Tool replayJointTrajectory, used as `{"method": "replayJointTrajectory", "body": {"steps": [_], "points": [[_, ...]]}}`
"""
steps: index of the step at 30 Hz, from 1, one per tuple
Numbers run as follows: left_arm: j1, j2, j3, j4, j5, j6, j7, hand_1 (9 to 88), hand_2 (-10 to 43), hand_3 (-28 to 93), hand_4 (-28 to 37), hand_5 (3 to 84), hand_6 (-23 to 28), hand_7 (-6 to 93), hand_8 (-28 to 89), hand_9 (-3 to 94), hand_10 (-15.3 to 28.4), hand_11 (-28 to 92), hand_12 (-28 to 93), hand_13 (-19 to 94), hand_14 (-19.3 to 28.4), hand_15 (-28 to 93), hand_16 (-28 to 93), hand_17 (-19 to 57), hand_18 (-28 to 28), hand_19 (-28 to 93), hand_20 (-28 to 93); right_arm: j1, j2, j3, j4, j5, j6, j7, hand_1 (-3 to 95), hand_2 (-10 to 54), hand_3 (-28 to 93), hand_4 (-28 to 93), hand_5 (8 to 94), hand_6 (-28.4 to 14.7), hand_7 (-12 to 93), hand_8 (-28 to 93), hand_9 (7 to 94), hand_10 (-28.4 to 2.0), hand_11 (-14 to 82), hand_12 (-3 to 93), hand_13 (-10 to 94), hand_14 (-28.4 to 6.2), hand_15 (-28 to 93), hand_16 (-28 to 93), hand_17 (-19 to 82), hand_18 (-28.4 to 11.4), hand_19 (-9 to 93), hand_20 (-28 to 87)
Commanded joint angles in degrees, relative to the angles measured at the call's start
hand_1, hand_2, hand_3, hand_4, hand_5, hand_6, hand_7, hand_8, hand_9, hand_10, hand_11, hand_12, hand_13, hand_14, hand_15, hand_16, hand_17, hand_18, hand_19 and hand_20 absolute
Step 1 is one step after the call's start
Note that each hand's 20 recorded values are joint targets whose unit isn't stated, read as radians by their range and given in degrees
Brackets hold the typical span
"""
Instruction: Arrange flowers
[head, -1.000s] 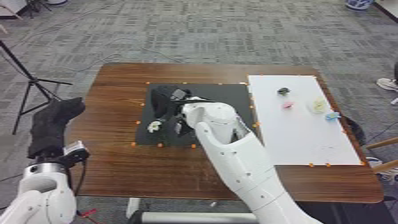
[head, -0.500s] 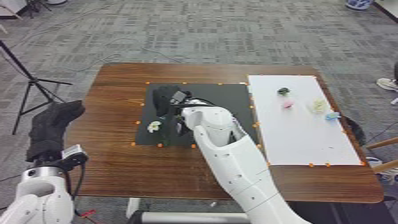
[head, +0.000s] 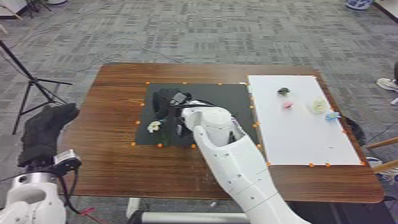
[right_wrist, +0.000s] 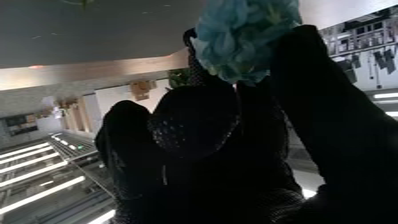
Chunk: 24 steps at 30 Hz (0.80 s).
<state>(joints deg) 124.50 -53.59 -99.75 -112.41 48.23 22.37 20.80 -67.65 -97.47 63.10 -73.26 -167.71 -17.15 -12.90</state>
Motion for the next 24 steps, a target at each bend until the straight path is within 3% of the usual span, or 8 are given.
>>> {"method": "replayJointTrajectory", "body": {"steps": [1, 7, 8, 9, 10, 11, 18, 24], "points": [[2.81, -1.42, -2.19, -0.5, -0.48, -2.44, 1.0, 20.9, 25.8, 66, -28.3, 55.8, -3.1, 30.9, -12, 54.4, 7.8, 27, 14, 45, 12.8, 21, 1, 10.8, 10.1, 6, 21, 0.46, -0.01, -0.5, -0.83, -0.91, -0.53, -0.02, 41.0, -9.5, 75, -23, 69.3, 2.0, 16, 1, 71.5, -11.2, 9.6, 11.7, 87, -4.7, 61, 36, 58, -17.4, 93, 60], [3.91, -2.16, -3.69, -0.44, -0.23, -4.34, 1.02, 21.3, 24.4, 67, -28.3, 55.2, -3.6, 32.1, -13, 54.3, 7.5, 27, 14, 45, 12.5, 20, 1, 10.9, 10.1, 6, 21, 0.67, 0.37, -0.43, -0.83, -0.64, -1.46, 0.15, 39.0, -9.5, 78, -22, 66.6, 2.3, 17, -5, 69.5, -11.4, 9.5, 12.0, 87, -4.6, 61, 35, 58, -17.2, 93, 60], [1.87, -0.92, -0.98, -0.2, -0.37, -1.96, 0.98, 21.3, 24.3, 67, -28.3, 55.2, -3.6, 32.2, -13, 54.3, 7.4, 27, 14, 45, 12.5, 20, 1, 10.9, 10.1, 6, 21, 0.73, 0.52, -0.51, -0.92, -0.81, -1.57, 0.21, 38.7, -9.5, 78, -22, 66.0, 2.7, 17, -6, 68.8, -11.5, 9.4, 12.0, 87, -4.5, 61, 35, 58, -17.2, 93, 59], [2.12, -1.0, -1.16, -0.2, -0.48, -2.06, 1.1, 21.3, 24.3, 67, -28.3, 55.2, -3.6, 32.2, -13, 54.3, 7.4, 27, 14, 45, 12.5, 20, 1, 10.9, 10.1, 6, 21, 0.77, 0.65, -0.57, -0.93, -0.88, -1.7, 0.09, 38.5, -9.5, 78, -22, 65.7, 2.9, 18, -6, 68.3, -11.5, 9.3, 12.0, 87, -4.5, 61, 35, 58, -17.2, 93, 59], [1.36, -0.73, -0.34, -0.27, -0.42, -1.15, 0.85, 21.3, 24.3, 67, -28.3, 55.1, -3.6, 32.3, -13, 54.3, 7.4, 27, 14, 45, 12.5, 20, 1, 10.9, 10.1, 6, 21, 0.79, 0.77, -0.68, -1.01, -0.78, -1.69, 0.2, 38.4, -9.5, 78, -22, 65.6, 2.9, 18, -7, 67.9, -11.6, 9.2, 12.0, 87, -4.5, 61, 35, 58, -17.3, 93, 59], [2.4, -1.11, -1.38, -0.28, -0.5, -2.13, 1.16, 21.2, 24.2, 67, -28.3, 55.1, -3.6, 32.3, -13, 54.3, 7.4, 27, 14, 45, 12.6, 20, 1, 11.0, 10.0, 5, 21, 0.93, 0.98, -0.78, -1.08, -0.42, -1.72, 0.39, 38.2, -9.5, 78, -22, 65.4, 3.1, 18, -7, 67.4, -11.7, 9.1, 12.0, 87, -4.5, 61, 34, 58, -17.3, 93, 59], [4.49, -1.7, -3.08, -0.37, -0.64, -3.55, 1.83, 21.4, 23.9, 67, -28.3, 55.8, -2.7, 31.5, -13, 54.2, 8.6, 27, 14, 45, 13.2, 21, 1, 11.0, 10.0, 5, 22, 2.84, 3.73, -2.13, -2.55, 3.3, -0.77, 2.21, 38.9, -9.5, 76, -21, 64.3, 3.5, 19, -7, 66.8, -11.6, 9.0, 12.0, 87, -4.5, 61, 34, 58, -17.3, 93, 59], [4.85, -1.81, -3.42, -0.32, -0.7, -3.94, 2.02, 21.5, 23.8, 67, -28.3, 56.8, -1.7, 29.6, -12, 54.3, 10.6, 27, 14, 44, 14.6, 22, 1, 10.8, 10.1, 5, 22, 4.02, 6.06, -3.14, -4.87, 8.35, 0.13, 4.77, 39.7, -9.5, 74, -21, 62.9, 3.6, 20, -7, 66.0, -11.6, 8.9, 12.0, 87, -4.2, 61, 34, 57, -17.3, 93, 59]]}}
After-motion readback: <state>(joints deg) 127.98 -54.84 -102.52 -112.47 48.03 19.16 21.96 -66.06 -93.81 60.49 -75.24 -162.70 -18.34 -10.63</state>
